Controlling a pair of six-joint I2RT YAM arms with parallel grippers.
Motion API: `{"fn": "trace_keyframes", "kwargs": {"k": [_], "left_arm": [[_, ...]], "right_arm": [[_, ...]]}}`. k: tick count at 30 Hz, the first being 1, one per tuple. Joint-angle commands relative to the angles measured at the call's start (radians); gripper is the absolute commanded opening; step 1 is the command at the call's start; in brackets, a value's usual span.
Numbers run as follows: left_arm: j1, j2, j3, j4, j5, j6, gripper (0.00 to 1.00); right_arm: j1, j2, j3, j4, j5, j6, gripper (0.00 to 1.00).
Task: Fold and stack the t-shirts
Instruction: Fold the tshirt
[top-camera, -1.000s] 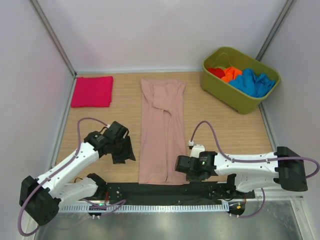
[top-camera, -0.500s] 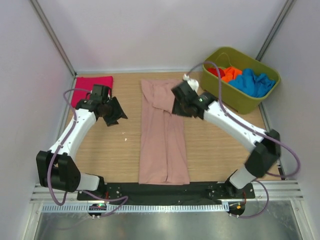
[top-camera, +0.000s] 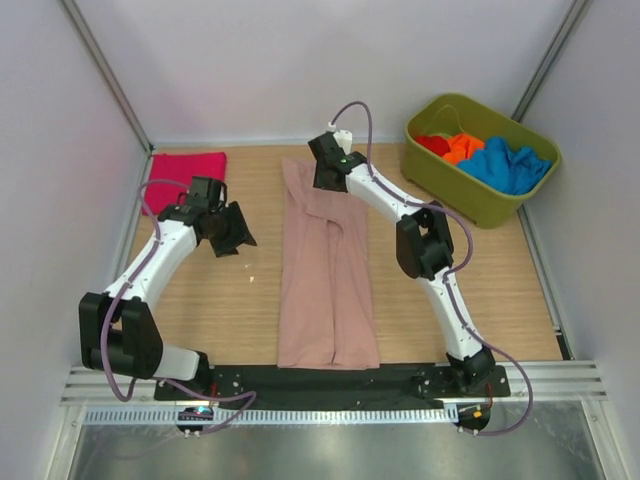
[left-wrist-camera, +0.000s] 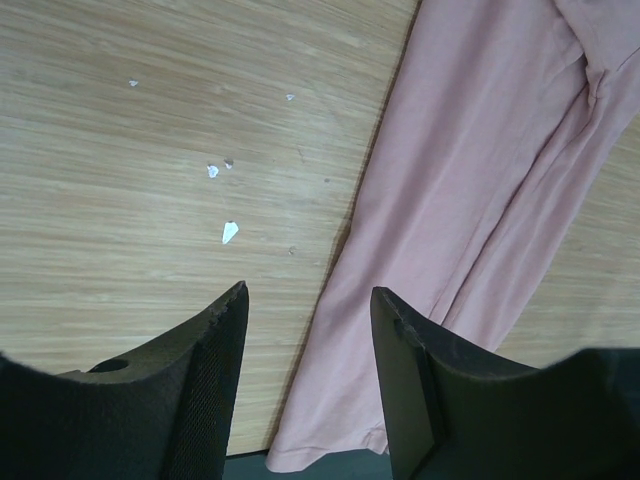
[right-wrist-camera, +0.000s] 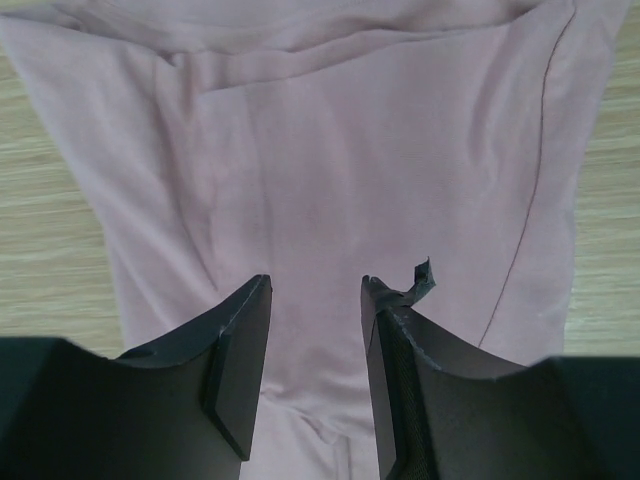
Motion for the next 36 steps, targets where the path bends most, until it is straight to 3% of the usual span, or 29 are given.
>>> {"fn": "trace_keyframes", "kwargs": {"k": [1,11,25,31,36], "left_arm": [[0.002,-0.01,-0.017,0.061,0.012,0.047,0.53],[0.002,0.005,-0.023,0.073,0.076,0.049,0.53],[0.002,0.011,-0.021,0.081,0.103,0.049,0.53],[0.003,0.011,-0.021,0.079,0.106,0.047,0.53],[0.002,0.013,-0.023,0.079,0.109,0.049,0.53]], "right_arm": [[-0.015,-0.032,-0.057,0.233,-0.061,-0.013,0.48],[-0.004,0.073,-0.023,0.334,-0.057,-0.041,0.48],[0.022,0.176,0.058,0.316,-0.011,-0.072,0.47],[0.022,0.179,0.059,0.313,0.006,-0.087,0.29],[0.02,0.183,0.076,0.317,-0.02,-0.089,0.29]]}}
